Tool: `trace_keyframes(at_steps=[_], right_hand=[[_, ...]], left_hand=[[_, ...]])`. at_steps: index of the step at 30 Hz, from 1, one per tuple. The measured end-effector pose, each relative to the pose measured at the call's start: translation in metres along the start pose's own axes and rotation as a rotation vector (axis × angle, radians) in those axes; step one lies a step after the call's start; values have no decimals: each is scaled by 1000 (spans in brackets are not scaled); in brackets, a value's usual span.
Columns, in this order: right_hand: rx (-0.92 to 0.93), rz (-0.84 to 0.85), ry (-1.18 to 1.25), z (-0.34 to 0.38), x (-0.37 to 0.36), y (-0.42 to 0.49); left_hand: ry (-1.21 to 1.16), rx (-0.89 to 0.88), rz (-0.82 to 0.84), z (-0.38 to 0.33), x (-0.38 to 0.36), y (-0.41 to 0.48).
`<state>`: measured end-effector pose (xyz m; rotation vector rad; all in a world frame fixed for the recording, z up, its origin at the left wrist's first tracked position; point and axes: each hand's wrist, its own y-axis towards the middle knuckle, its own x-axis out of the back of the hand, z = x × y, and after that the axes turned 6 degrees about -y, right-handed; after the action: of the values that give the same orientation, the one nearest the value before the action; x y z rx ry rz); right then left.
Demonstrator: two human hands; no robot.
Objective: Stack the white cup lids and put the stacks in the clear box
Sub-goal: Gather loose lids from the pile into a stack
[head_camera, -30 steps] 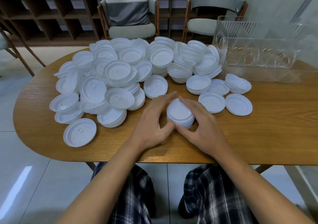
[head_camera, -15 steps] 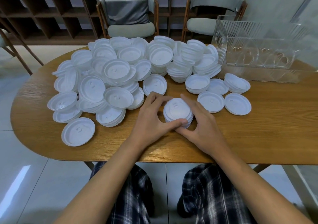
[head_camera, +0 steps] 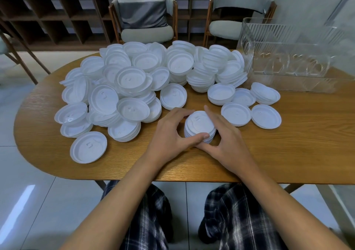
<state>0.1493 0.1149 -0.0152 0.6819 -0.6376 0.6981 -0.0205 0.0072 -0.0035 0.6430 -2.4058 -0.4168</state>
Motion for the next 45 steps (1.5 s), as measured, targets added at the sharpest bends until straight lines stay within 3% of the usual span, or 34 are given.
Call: trace_keyframes(at_steps=[6, 11, 21, 33, 38, 45], right_hand=[[-22, -26, -19, 2, 0, -1], [-49, -69, -68, 3, -1, -2], [-97, -101, -95, 3, 0, -3], [-170, -98, -148, 4, 1, -3], [-170, -92, -140, 8, 1, -2], [-176, -95, -88, 6, 2, 0]], left_hand=[[68, 0, 33, 3, 1, 0], [274, -74, -116, 8, -7, 0], [470, 15, -135, 13, -12, 3], [468, -27, -206, 15, -8, 0], [358, -2, -243, 13, -7, 0], [235, -108, -304, 6, -6, -1]])
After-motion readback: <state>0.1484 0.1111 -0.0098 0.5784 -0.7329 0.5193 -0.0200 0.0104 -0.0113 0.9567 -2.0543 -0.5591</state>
